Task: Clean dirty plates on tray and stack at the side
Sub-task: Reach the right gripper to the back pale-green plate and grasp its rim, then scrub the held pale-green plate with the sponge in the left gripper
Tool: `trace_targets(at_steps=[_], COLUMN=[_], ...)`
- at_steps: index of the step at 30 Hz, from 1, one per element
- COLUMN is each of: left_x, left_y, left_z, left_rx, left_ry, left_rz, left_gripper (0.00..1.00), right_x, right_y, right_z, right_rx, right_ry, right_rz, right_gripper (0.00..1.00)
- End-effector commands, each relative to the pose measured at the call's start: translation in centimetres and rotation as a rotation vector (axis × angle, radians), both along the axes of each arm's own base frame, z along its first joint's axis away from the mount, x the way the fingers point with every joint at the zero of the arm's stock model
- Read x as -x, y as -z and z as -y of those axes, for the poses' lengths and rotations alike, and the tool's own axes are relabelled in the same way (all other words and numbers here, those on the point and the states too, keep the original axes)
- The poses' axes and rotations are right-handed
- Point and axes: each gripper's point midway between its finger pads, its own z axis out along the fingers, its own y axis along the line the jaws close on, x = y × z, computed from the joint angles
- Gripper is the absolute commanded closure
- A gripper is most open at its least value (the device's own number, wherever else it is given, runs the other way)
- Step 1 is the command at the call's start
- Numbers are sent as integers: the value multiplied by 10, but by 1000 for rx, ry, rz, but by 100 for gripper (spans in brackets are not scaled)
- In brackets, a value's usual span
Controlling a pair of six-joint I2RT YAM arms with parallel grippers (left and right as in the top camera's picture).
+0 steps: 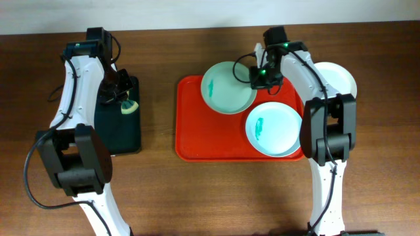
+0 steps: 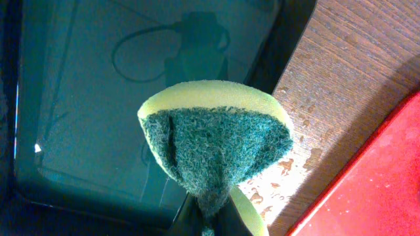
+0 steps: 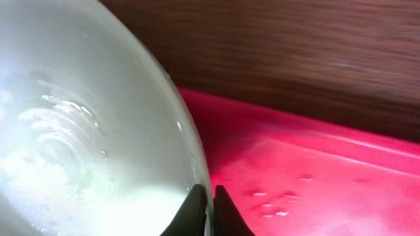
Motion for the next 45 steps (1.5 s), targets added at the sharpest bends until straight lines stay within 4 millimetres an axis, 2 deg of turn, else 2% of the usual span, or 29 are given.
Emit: trace_targets(at_steps=[1, 3, 6, 8, 12, 14, 17, 22, 26, 28, 29, 33, 35, 40, 42, 43, 45], left_x=[0, 0, -2, -2, 3, 9, 13, 18, 20, 20, 20, 24, 26, 24, 20, 18, 17], left_y=[0, -1, -3, -6, -4, -3, 0, 5, 15, 25, 32, 68, 84, 108, 114, 115, 112], left_z=[1, 5, 26, 51, 86, 112, 146, 182, 203, 211, 215, 238, 241, 236, 216, 191, 164], left_rx=[10, 37, 132, 209, 214, 214, 207, 211, 213, 214, 216, 214, 209, 171, 50, -91, -232], left_ry=[15, 18, 94, 151, 232, 293, 363, 436, 422, 414, 406, 428, 430, 427, 420, 414, 407], left_rz=[3, 5, 21, 29, 16, 4, 9, 12, 1, -12, -23, -67, -93, -115, -113, -116, -130], left_gripper=[100, 100, 100, 100, 100, 100, 100, 100, 100, 100, 100, 100, 100, 100, 100, 100, 100], right_x=[17, 30, 55, 73, 87, 86, 76, 66, 67, 66, 65, 64, 64, 59, 59, 59, 59], right_y=[6, 4, -2, -1, 3, 5, 9, 11, 11, 11, 11, 11, 11, 11, 11, 11, 11], right_z=[-22, -41, -71, -79, -79, -81, -71, -58, -57, -58, -58, -58, -57, -55, -55, -55, -54], right_rx=[0, -54, -164, -154, -79, -55, 11, 43, 45, 44, 43, 41, 41, 38, 38, 38, 39], right_ry=[-53, -96, -175, -196, -216, -225, -195, -125, -134, -135, -134, -132, -129, -122, -122, -122, -120], right_rz=[-46, -86, -159, -217, -254, -242, -206, -194, -194, -191, -188, -184, -182, -170, -170, -170, -169], right_gripper=[96, 96, 96, 96, 96, 96, 96, 95, 87, 88, 96, 96, 96, 96, 96, 96, 96])
